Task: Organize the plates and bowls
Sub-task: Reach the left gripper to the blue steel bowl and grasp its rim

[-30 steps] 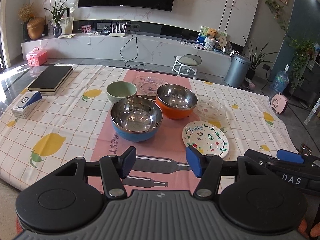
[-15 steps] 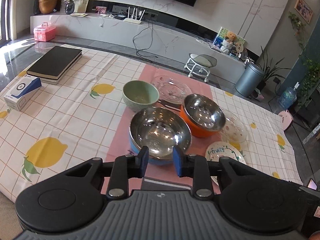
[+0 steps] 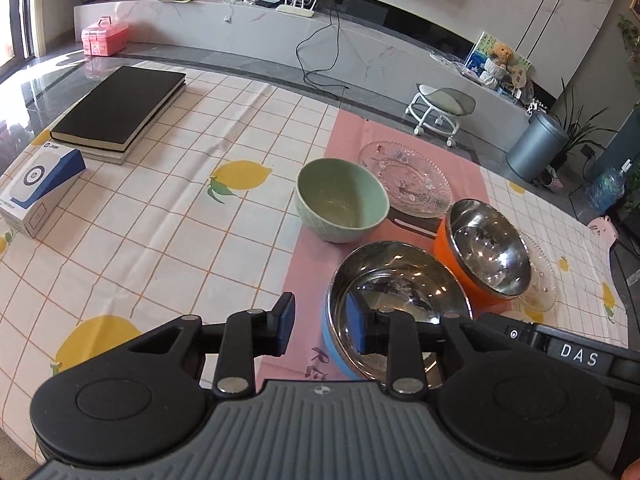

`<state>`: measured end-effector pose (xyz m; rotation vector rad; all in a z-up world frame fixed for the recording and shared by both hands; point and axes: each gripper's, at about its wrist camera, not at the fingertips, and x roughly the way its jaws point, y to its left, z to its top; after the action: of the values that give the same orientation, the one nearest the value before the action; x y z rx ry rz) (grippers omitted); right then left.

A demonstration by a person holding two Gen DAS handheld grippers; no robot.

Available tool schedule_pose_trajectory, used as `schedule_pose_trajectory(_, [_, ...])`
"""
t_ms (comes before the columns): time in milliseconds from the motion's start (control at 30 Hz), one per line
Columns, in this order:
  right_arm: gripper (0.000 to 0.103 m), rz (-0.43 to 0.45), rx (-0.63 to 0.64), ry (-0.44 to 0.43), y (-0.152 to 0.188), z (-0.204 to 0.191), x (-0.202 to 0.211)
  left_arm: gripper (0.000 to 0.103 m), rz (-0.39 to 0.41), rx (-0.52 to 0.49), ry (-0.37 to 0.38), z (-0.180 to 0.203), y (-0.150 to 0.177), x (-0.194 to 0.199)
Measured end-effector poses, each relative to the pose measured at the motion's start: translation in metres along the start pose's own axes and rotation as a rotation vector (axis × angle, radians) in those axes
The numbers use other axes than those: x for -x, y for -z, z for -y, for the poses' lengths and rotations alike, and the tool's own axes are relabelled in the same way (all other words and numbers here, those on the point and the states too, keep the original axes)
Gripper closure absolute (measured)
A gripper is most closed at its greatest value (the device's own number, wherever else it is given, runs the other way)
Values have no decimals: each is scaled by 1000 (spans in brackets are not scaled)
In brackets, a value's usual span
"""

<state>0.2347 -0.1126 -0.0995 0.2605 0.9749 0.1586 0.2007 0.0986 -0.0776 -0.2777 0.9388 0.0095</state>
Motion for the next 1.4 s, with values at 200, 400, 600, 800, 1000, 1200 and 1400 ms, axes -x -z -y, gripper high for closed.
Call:
schedule_pose_trajectory(200, [38,-60,-23,-1,-12,-6,-35,67,-41,11,-22,-8,-5,-28])
schedule_pose_trajectory(400, [51,-107,-45,12,-8,-7,-57,66,-47,-1,42,-1,-7,-35])
schedule_pose_trajectory(600, [67,-129,-61,24,1,-4,-64,66,-71,-35,62,13,-2,-44])
schedule_pose_trajectory(800, [77,-133,-75,-1,6,-3,-63,72,-119,-33,53,16,7,-55])
schedule_pose_trajectory(1000, [90,-132,-83,4,4,-7,-60,91,-104,-53,16,18,11,-43])
schedule_pose_trajectory(1200, [90,-118,-70,-17,12,-9,-31,91,-68,-61,9,23,21,-7])
schedule_pose_trajectory(1400, [90,-134,-96,-63,39,-6,3,91,-25,-60,-18,27,41,35])
